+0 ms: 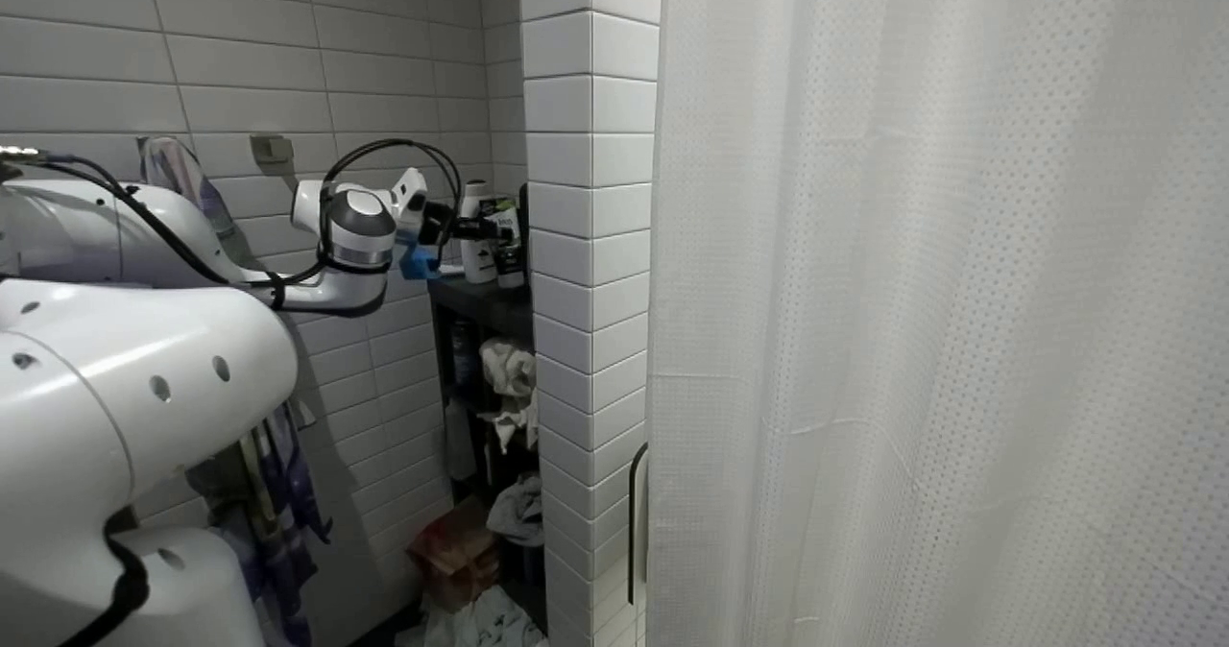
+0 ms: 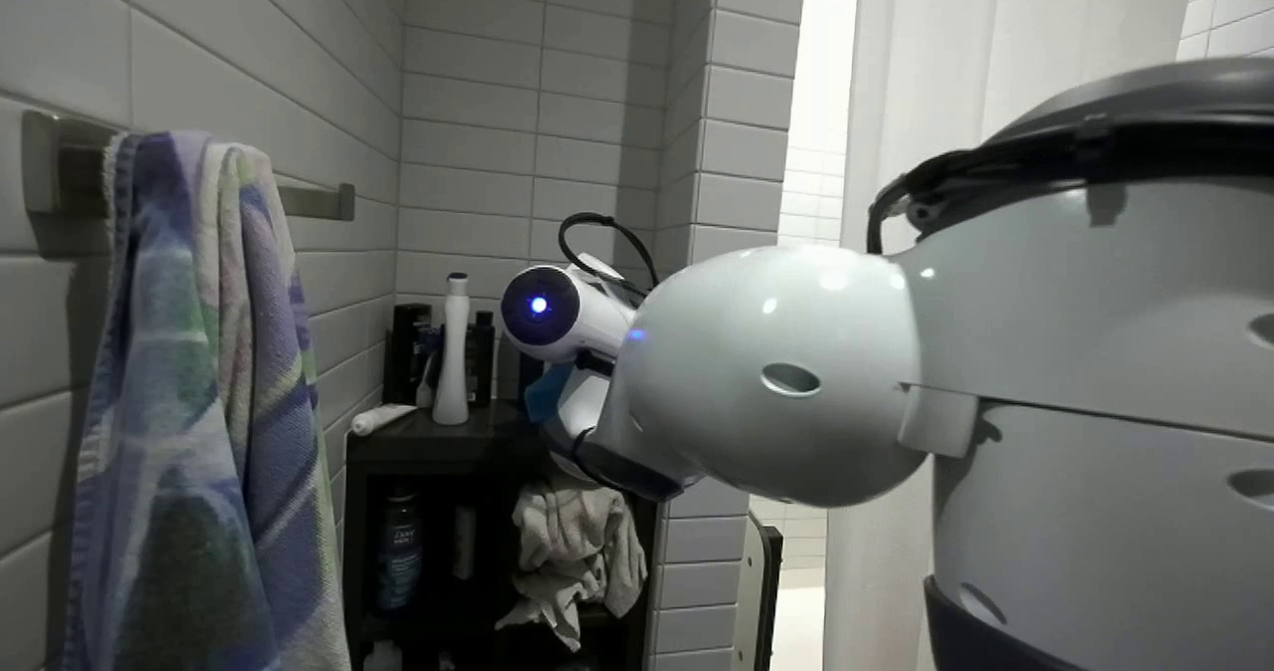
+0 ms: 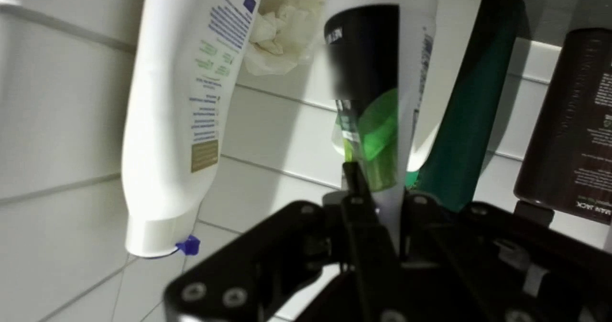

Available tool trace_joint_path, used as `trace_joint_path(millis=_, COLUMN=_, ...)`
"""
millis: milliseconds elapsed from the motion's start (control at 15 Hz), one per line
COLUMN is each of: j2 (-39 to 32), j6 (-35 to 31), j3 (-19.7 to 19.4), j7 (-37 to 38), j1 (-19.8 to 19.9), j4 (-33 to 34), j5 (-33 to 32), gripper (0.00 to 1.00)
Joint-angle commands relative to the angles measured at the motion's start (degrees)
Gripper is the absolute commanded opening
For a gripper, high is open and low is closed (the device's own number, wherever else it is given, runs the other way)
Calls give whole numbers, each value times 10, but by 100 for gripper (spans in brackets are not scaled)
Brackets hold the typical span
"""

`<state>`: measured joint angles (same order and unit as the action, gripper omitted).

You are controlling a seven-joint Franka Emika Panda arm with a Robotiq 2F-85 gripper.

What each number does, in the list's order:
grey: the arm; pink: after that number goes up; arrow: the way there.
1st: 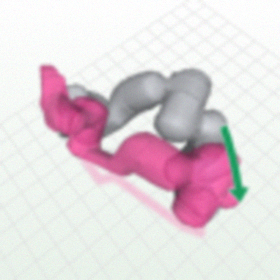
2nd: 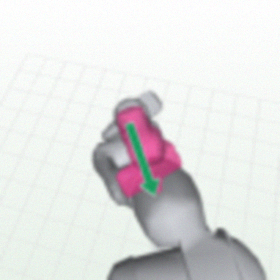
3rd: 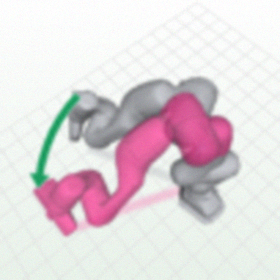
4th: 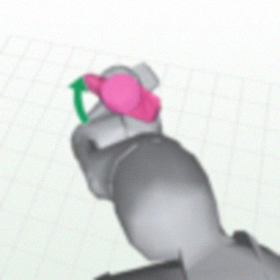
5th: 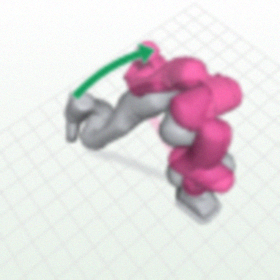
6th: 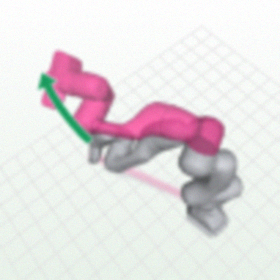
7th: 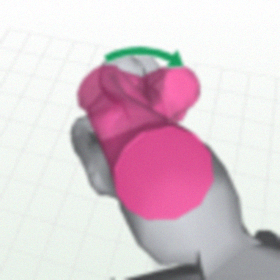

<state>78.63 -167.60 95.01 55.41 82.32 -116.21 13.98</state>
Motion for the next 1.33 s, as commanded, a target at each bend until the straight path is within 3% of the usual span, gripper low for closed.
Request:
trace_joint_path(millis=0, j2=0, j6=32, j3=-30, j7=-38, j1=-48, j4=-27, j5=-12, gripper=3)
trace_joint_path(millis=467, j2=-5, j6=98, j3=-51, j7=-89, j1=-125, j4=-40, j5=-18, gripper=3)
trace_joint_path(millis=733, j2=-23, j6=110, j3=-35, j7=-115, j1=-166, j4=-56, j5=-12, gripper=3)
trace_joint_path(millis=1267, j2=-42, j6=112, j3=-23, j7=-128, j1=-205, j4=-88, j5=-3, gripper=3)
